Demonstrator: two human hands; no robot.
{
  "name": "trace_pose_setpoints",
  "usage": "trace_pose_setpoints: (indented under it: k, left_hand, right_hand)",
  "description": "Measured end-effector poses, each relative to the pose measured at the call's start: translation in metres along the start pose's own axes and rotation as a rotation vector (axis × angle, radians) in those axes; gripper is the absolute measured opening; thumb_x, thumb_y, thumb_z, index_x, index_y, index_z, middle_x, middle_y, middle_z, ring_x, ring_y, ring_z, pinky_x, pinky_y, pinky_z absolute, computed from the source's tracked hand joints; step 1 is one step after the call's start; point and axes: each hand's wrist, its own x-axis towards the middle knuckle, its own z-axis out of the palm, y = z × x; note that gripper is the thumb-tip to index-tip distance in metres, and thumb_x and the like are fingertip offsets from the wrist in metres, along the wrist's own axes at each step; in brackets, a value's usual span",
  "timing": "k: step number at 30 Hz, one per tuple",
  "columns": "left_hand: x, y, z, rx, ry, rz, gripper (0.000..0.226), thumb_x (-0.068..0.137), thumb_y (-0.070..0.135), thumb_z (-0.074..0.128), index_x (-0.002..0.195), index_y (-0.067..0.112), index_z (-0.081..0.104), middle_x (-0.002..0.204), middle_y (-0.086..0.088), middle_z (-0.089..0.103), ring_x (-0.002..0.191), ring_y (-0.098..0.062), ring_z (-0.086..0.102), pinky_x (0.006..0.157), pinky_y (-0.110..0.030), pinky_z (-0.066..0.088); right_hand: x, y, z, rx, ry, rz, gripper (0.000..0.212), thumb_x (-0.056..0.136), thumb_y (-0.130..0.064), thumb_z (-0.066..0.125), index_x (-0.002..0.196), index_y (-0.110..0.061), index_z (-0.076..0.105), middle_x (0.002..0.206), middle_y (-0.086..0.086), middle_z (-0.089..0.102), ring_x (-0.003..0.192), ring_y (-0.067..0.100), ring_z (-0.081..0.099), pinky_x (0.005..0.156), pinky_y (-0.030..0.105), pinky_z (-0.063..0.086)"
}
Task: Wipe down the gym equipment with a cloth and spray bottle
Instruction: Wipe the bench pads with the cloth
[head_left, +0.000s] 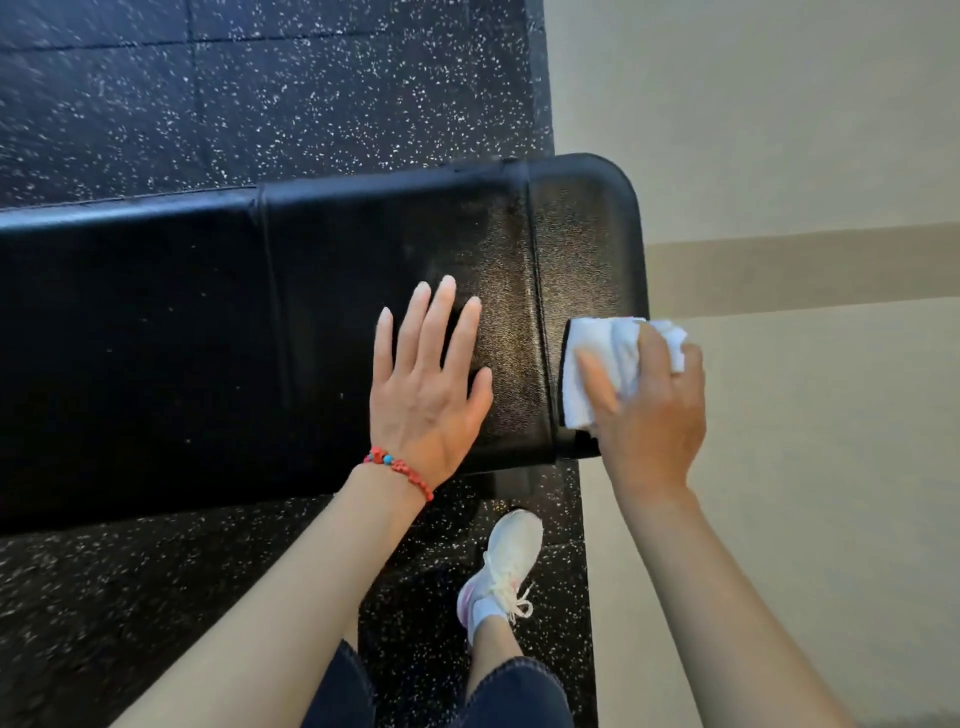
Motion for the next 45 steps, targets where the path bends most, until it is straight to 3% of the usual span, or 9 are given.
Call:
trace_pose_setpoints:
  k: [3, 8, 20, 24, 27, 30, 37, 39, 45]
  left_hand:
    - [-0.014, 0.018, 0.006, -0.009, -0.017, 0.016, 0.052, 0.090, 0.029, 0.043, 0.138, 0.011, 0.038, 0.146, -0.017, 0.037, 0.136, -0.030, 0.027, 0.112, -0.050, 0.018]
    - [-0.018, 0.015, 0.009, 0.029, -0.013, 0.022, 0.051, 0.092, 0.033, 0.040, 0.138, 0.012, 0.040, 0.147, -0.015, 0.037, 0.136, -0.029, 0.028, 0.112, -0.047, 0.017]
    - [-0.020, 0.031, -0.007, 0.027, -0.124, -0.081, 0.054, 0.089, 0.031, 0.035, 0.136, 0.006, 0.044, 0.144, -0.018, 0.040, 0.134, -0.034, 0.034, 0.109, -0.052, 0.026]
    - [-0.039, 0.038, -0.019, -0.018, -0.196, -0.098, 0.054, 0.088, 0.030, 0.039, 0.134, 0.004, 0.045, 0.142, -0.021, 0.041, 0.132, -0.037, 0.037, 0.106, -0.053, 0.030]
    - [-0.057, 0.041, -0.032, -0.042, -0.208, -0.095, 0.051, 0.086, 0.024, 0.053, 0.132, 0.002, 0.047, 0.140, -0.023, 0.043, 0.130, -0.039, 0.039, 0.104, -0.054, 0.032]
    - [-0.068, 0.045, -0.055, -0.064, -0.220, -0.095, 0.052, 0.087, 0.030, 0.040, 0.132, 0.004, 0.047, 0.139, -0.021, 0.044, 0.130, -0.038, 0.040, 0.104, -0.053, 0.032]
    - [-0.072, 0.058, -0.122, -0.103, -0.188, 0.010, 0.053, 0.087, 0.032, 0.037, 0.130, 0.004, 0.048, 0.137, -0.021, 0.046, 0.128, -0.037, 0.043, 0.104, -0.051, 0.032]
    - [-0.072, 0.061, -0.144, -0.105, -0.192, 0.009, 0.054, 0.087, 0.033, 0.037, 0.130, 0.004, 0.049, 0.137, -0.020, 0.047, 0.128, -0.037, 0.043, 0.104, -0.051, 0.031]
    - [-0.073, 0.081, -0.202, -0.157, -0.173, 0.050, 0.052, 0.088, 0.034, 0.039, 0.129, 0.004, 0.052, 0.136, -0.020, 0.048, 0.129, -0.036, 0.042, 0.103, -0.052, 0.037]
  right_hand:
    - [0.042, -0.020, 0.003, 0.055, -0.017, 0.029, 0.042, 0.078, -0.047, 0.062, 0.109, -0.019, 0.059, 0.101, 0.017, 0.054, 0.088, 0.036, 0.053, 0.068, 0.036, 0.042]
    - [0.095, -0.035, 0.015, 0.071, -0.027, -0.008, 0.047, 0.083, -0.050, 0.056, 0.120, -0.020, 0.055, 0.115, 0.014, 0.051, 0.102, 0.032, 0.050, 0.075, 0.035, 0.040]
    - [-0.012, 0.005, 0.000, 0.082, 0.002, -0.060, 0.048, 0.080, -0.050, 0.054, 0.107, -0.012, 0.062, 0.095, 0.018, 0.057, 0.075, 0.035, 0.057, 0.061, 0.036, 0.049]
    - [-0.047, 0.015, -0.006, 0.031, -0.064, -0.025, 0.052, 0.082, -0.055, 0.046, 0.108, -0.013, 0.063, 0.094, 0.013, 0.061, 0.077, 0.030, 0.053, 0.065, 0.037, 0.050]
    - [-0.067, 0.016, -0.024, 0.187, -0.105, 0.114, 0.043, 0.078, -0.044, 0.063, 0.106, -0.011, 0.063, 0.098, 0.015, 0.060, 0.085, 0.033, 0.057, 0.071, 0.025, 0.038]
    - [-0.080, 0.012, -0.049, 0.398, -0.181, 0.320, 0.043, 0.077, -0.037, 0.071, 0.111, -0.013, 0.061, 0.111, 0.010, 0.060, 0.101, 0.027, 0.055, 0.078, 0.020, 0.031]
    - [-0.106, -0.005, -0.129, 0.673, -0.063, 0.643, 0.020, 0.078, -0.038, 0.071, 0.091, -0.024, 0.063, 0.082, -0.014, 0.061, 0.080, 0.012, 0.055, 0.077, 0.028, 0.044]
    - [-0.114, -0.010, -0.149, 0.720, -0.049, 0.708, 0.019, 0.074, -0.046, 0.071, 0.083, -0.031, 0.063, 0.075, -0.019, 0.060, 0.078, 0.010, 0.056, 0.076, 0.039, 0.052]
    - [-0.124, -0.032, -0.211, 0.853, 0.011, 0.802, 0.025, 0.063, -0.056, 0.066, 0.080, -0.037, 0.064, 0.076, -0.016, 0.062, 0.086, 0.020, 0.062, 0.074, 0.054, 0.054]
